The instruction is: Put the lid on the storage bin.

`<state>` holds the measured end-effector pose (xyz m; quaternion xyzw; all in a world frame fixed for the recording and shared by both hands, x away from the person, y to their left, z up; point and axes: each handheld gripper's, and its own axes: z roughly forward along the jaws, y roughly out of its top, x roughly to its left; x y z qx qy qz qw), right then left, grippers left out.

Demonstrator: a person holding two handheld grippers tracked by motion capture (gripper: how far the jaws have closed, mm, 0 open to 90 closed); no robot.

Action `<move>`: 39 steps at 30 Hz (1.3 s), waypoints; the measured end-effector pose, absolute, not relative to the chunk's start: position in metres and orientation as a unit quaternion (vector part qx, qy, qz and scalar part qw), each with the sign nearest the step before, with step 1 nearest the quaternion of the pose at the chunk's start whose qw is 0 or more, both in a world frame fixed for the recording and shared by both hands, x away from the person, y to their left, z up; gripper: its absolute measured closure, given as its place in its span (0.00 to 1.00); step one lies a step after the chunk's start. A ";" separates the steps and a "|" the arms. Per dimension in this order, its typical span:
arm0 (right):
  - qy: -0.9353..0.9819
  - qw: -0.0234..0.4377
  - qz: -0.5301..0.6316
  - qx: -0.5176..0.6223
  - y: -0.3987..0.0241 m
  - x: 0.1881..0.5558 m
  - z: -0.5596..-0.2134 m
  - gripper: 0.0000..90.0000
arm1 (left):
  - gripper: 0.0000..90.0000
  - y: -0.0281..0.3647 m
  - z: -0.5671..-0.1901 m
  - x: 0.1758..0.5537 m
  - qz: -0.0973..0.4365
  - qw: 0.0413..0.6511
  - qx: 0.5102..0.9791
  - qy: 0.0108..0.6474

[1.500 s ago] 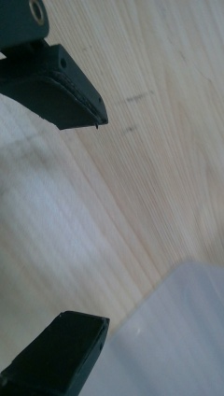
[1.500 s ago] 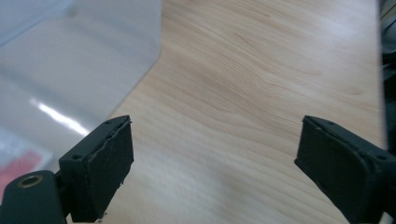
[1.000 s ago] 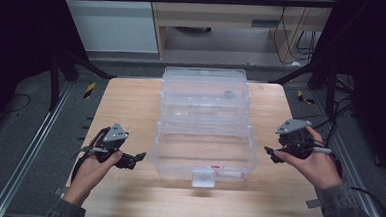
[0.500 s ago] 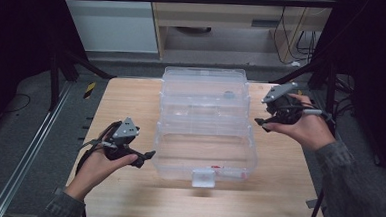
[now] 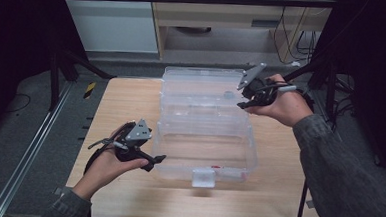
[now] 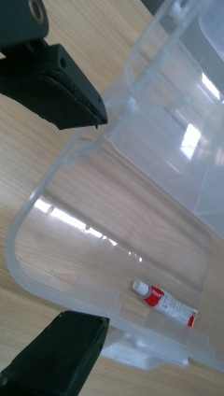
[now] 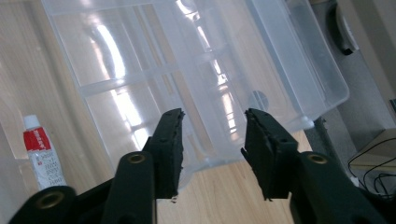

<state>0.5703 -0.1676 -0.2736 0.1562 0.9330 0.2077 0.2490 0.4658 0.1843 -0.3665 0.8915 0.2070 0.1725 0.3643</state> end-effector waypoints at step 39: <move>0.975 0.196 0.100 0.041 -0.128 0.611 -0.302 0.89 | 0.39 0.142 -0.385 0.458 0.107 0.272 0.953 0.082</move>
